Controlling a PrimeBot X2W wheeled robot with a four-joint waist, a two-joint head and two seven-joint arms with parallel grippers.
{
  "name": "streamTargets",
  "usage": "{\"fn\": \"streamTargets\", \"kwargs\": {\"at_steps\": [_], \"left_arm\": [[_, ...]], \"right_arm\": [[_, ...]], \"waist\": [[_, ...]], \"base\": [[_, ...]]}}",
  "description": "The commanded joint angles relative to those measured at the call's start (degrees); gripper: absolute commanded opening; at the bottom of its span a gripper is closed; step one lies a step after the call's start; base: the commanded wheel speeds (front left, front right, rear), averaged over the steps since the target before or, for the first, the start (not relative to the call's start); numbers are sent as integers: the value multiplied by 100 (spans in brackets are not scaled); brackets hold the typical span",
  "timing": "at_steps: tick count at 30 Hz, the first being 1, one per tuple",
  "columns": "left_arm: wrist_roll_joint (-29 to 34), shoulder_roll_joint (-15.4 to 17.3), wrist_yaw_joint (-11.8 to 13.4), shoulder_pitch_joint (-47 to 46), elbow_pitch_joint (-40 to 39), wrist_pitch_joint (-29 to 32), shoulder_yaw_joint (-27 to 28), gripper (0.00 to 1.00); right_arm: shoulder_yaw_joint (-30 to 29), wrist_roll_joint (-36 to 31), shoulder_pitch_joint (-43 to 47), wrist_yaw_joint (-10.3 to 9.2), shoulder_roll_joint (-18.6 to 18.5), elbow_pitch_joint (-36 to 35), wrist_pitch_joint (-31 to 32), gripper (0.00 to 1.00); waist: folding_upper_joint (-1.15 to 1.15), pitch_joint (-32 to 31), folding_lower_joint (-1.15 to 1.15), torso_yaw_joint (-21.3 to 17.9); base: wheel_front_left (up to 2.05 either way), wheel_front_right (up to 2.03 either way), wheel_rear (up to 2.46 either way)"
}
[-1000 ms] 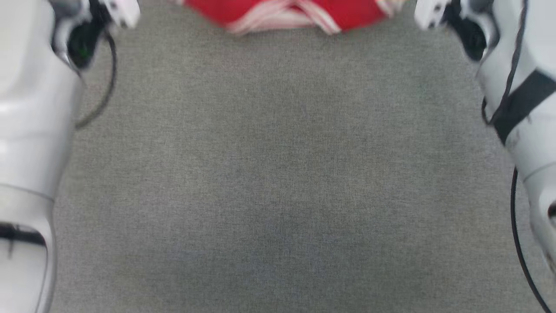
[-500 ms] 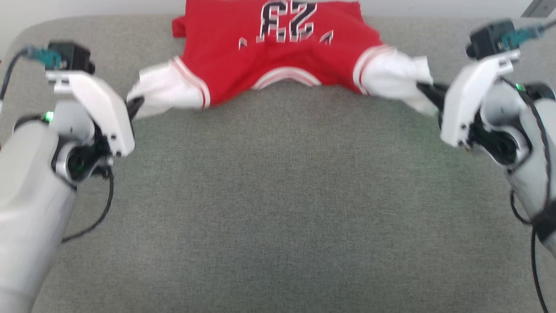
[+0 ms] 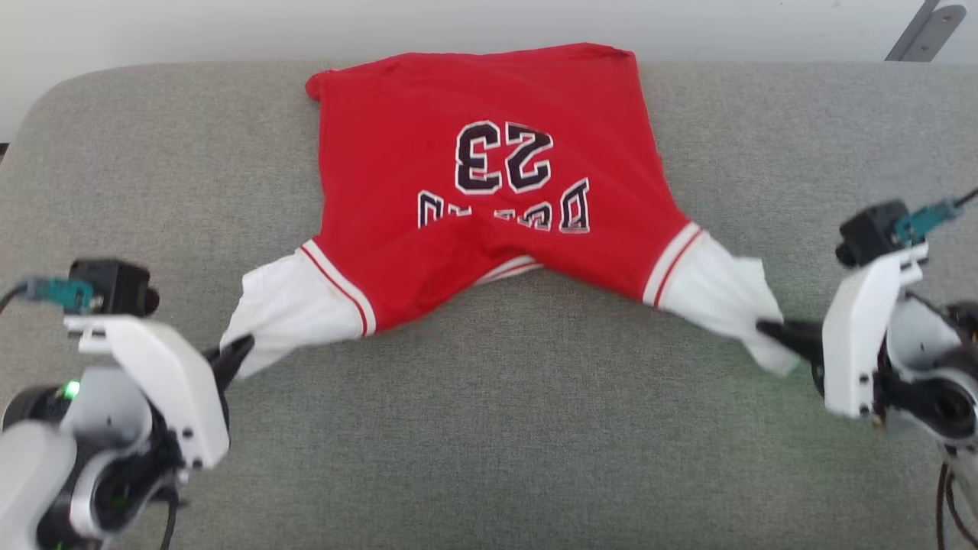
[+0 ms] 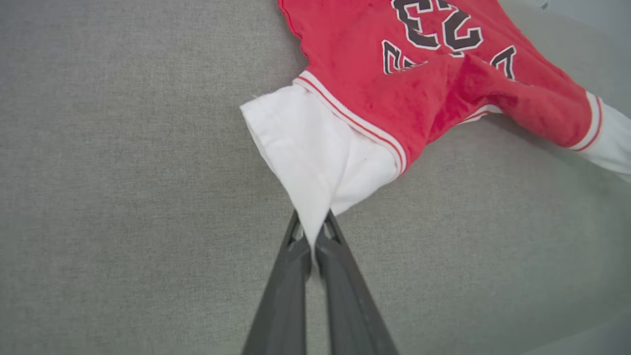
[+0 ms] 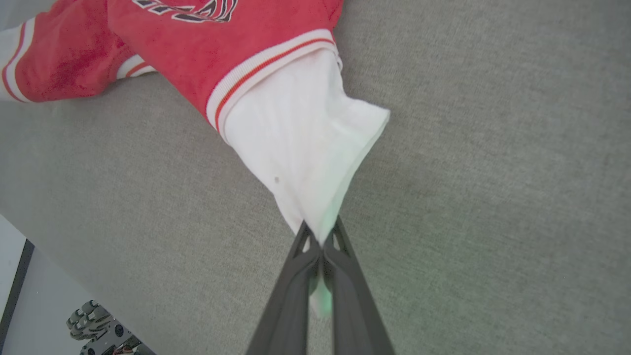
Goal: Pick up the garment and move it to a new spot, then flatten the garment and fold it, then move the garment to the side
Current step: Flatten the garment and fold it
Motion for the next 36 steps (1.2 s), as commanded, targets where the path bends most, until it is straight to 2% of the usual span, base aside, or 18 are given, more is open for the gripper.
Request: {"fn": "streamTargets", "kwargs": {"at_steps": [1, 7, 14, 17, 20, 24, 26, 27, 28, 30, 33, 36], "left_arm": [[-94, 149, 216, 319, -386, -34, 94, 0], [-216, 460, 772, 1273, -1299, -89, 226, 0], [-437, 593, 1205, 2136, -1783, -69, 232, 0], [-482, 535, 1248, 2382, -1905, -74, 156, 0], [-477, 449, 1211, 2469, -1869, -150, 92, 0], [-446, 314, 1121, 2383, -1752, -195, 5, 0], [-368, 180, 989, 2202, -1578, -251, -54, 0], [-357, 120, 939, 2155, -1525, -272, -78, 0], [-334, 66, 879, 2092, -1468, -283, -103, 0], [-309, -14, 794, 1977, -1342, -350, -133, 0], [-277, -140, 689, 1861, -1208, -436, -161, 0], [-240, -216, 608, 1822, -1111, -513, -184, 0]], "right_arm": [[-195, -26, 352, -1, -3, -343, 313, 0], [-929, -164, 1445, -1, 154, -1546, 1381, 0], [-1758, -532, 2682, -2, 600, -2605, 2520, 0], [-2003, -652, 3095, -2, 830, -2923, 2904, 0], [-2147, -850, 3327, -2, 1039, -3072, 2970, 0], [-2099, -1031, 3344, -2, 1201, -2953, 2822, 0], [-1962, -1271, 3159, -2, 1273, -2610, 2440, 0], [-1880, -1394, 3074, -1, 1243, -2492, 2272, 12], [-1795, -1451, 3003, -1, 1227, -2342, 2122, 35], [-1696, -1518, 2901, -1, 1259, -2049, 1863, 100], [-1648, -1508, 2677, -4, 1246, -1943, 1551, 100], [-1726, -1496, 2525, -3, 1171, -2149, 1370, 100]], "waist": [[0, 3, 0, -2], [0, 58, 0, -6], [0, 166, 0, 12], [0, 221, 0, 36], [0, 272, 0, 78], [0, 328, 0, 98], [0, 384, 0, 104], [0, 397, 0, 105], [0, 409, 0, 107], [0, 418, 0, 109], [0, 427, 0, 118], [0, 427, 0, 132]], "base": [[0, 0, 0], [0, 0, 0], [0, 0, 0], [0, 0, 0], [0, 0, 0], [0, 0, 0], [0, 0, 0], [0, 0, 0], [0, 0, 0], [0, 0, 0], [0, 0, 0], [0, 0, 0]]}}
